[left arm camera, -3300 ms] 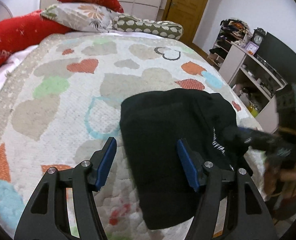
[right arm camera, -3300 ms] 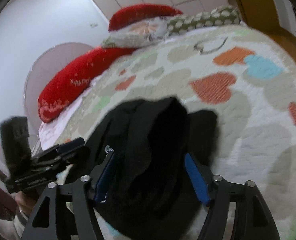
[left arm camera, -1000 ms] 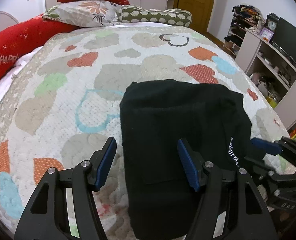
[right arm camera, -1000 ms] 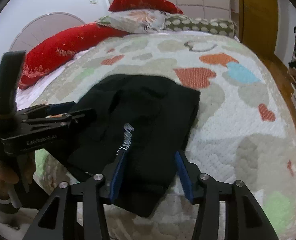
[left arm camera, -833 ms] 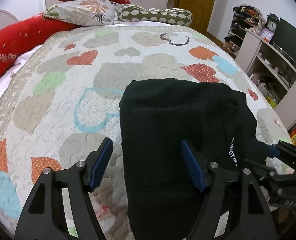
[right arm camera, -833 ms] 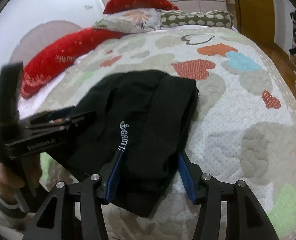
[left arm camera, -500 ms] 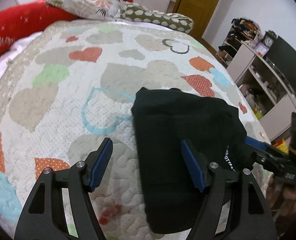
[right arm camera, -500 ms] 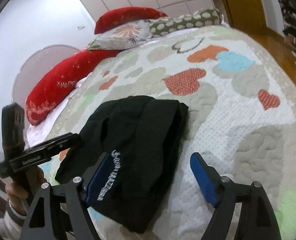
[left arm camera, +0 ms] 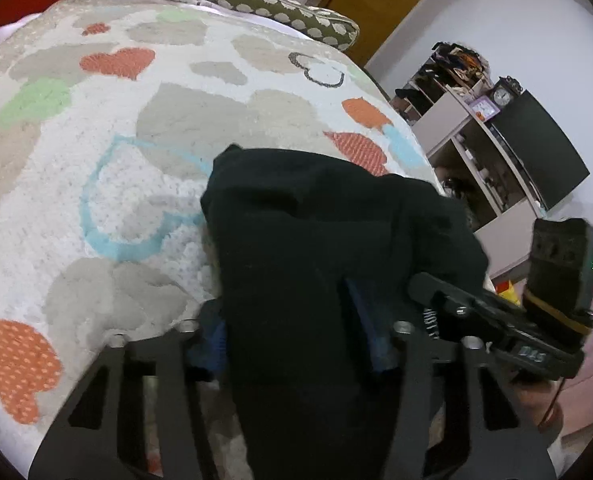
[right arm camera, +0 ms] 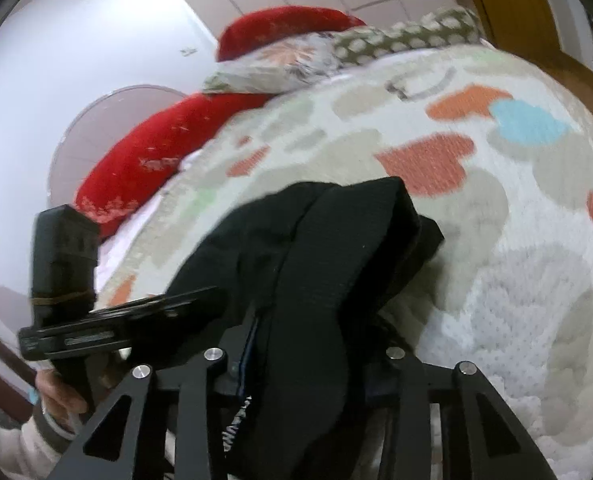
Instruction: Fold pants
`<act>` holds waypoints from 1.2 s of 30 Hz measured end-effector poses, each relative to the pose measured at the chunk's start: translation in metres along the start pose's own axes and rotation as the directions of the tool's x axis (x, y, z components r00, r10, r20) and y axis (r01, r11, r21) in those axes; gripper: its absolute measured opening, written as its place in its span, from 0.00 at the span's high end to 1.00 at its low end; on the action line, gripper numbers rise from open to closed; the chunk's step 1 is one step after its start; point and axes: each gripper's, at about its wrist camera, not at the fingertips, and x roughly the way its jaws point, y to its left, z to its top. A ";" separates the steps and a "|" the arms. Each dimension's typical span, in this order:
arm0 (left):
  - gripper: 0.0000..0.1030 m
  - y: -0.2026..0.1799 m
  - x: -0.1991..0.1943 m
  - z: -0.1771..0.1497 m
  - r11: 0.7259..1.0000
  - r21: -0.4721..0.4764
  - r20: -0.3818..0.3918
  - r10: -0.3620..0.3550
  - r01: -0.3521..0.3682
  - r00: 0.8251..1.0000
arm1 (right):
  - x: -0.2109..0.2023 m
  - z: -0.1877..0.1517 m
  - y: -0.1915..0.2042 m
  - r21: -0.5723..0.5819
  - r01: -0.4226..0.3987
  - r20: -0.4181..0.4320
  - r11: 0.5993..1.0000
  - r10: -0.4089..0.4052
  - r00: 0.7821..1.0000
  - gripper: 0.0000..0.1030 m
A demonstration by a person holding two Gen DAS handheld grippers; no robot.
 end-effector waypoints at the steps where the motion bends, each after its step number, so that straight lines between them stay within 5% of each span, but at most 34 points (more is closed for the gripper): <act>1: 0.65 -0.001 -0.003 0.002 1.000 0.012 0.003 0.000 0.000 1.000 | -0.003 0.005 0.008 -0.019 -0.001 0.004 1.000 0.001 1.000 0.65; 5: 0.65 -0.003 -0.038 0.020 0.997 0.061 0.071 0.044 -0.048 0.997 | -0.002 0.026 0.030 -0.045 -0.067 0.018 0.997 0.068 0.998 0.65; 12: 0.65 0.044 -0.064 0.061 0.986 0.012 0.130 0.166 -0.169 0.978 | 0.052 0.068 0.059 -0.050 -0.128 -0.004 0.991 0.128 0.992 0.65; 16: 0.62 0.091 -0.029 0.064 0.968 -0.070 0.028 0.242 -0.240 0.970 | 0.110 0.070 0.058 -0.026 -0.020 -0.103 0.999 0.017 0.994 0.61; 19: 0.40 0.112 -0.021 0.058 0.963 -0.145 0.036 0.235 -0.227 0.971 | 0.123 0.066 0.043 0.007 0.008 -0.119 1.000 -0.007 0.993 0.54; 22: 0.39 0.111 -0.030 0.057 0.959 -0.142 0.053 0.255 -0.246 0.965 | 0.103 0.070 0.040 -0.003 0.018 -0.090 1.000 -0.019 0.996 0.53; 28: 0.39 0.091 -0.047 0.051 0.929 -0.099 0.124 0.368 -0.357 0.922 | 0.069 0.086 0.078 -0.182 0.057 0.034 0.982 -0.052 0.998 0.53; 32: 0.39 0.083 -0.045 0.044 0.924 -0.094 0.135 0.380 -0.370 0.915 | 0.092 0.099 0.096 -0.249 0.022 0.014 0.968 -0.019 1.000 0.55; 36: 0.39 0.083 -0.030 0.038 0.918 -0.084 0.114 0.395 -0.387 0.912 | 0.110 0.100 0.094 -0.244 0.085 -0.032 0.966 -0.096 0.995 0.61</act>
